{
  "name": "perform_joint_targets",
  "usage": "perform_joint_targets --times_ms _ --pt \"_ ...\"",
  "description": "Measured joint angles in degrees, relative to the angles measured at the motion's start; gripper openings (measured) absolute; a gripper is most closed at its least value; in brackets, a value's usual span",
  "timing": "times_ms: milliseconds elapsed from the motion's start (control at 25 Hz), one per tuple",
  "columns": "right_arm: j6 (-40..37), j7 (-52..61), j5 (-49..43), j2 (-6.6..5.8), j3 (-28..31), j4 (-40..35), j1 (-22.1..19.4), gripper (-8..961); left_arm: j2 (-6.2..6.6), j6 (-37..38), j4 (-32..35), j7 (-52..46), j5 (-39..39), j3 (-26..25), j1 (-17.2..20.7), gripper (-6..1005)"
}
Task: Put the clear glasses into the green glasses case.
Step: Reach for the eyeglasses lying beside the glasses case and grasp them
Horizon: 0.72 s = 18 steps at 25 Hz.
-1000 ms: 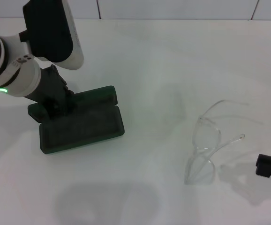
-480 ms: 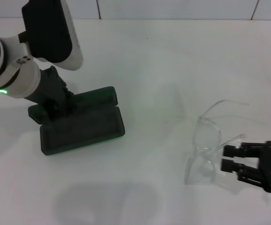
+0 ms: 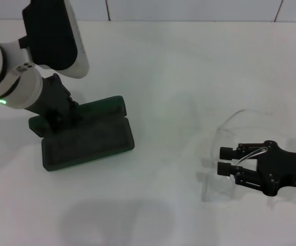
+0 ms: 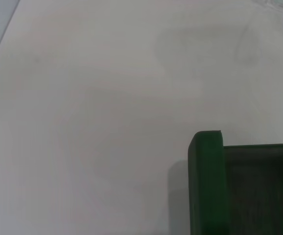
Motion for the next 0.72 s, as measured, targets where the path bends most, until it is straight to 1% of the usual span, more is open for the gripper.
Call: perform_joint_targets --times_ms 160,440,560,720 --pt "0.0 0.2 0.0 -0.05 -1.0 0.1 0.2 333 0.04 0.0 -0.1 0.0 0.0 0.0 0.2 194" --pt "-0.3 0.6 0.2 -0.28 -1.1 0.1 -0.2 318 0.08 0.0 -0.1 0.1 0.0 -0.1 0.2 195" --pt "-0.3 0.7 0.1 -0.3 -1.0 0.1 -0.3 239 0.09 0.0 -0.1 0.2 0.0 -0.1 0.1 195" --pt "-0.4 0.7 0.1 -0.29 -1.1 0.1 -0.3 238 0.09 0.0 -0.1 0.2 0.0 0.0 0.1 195"
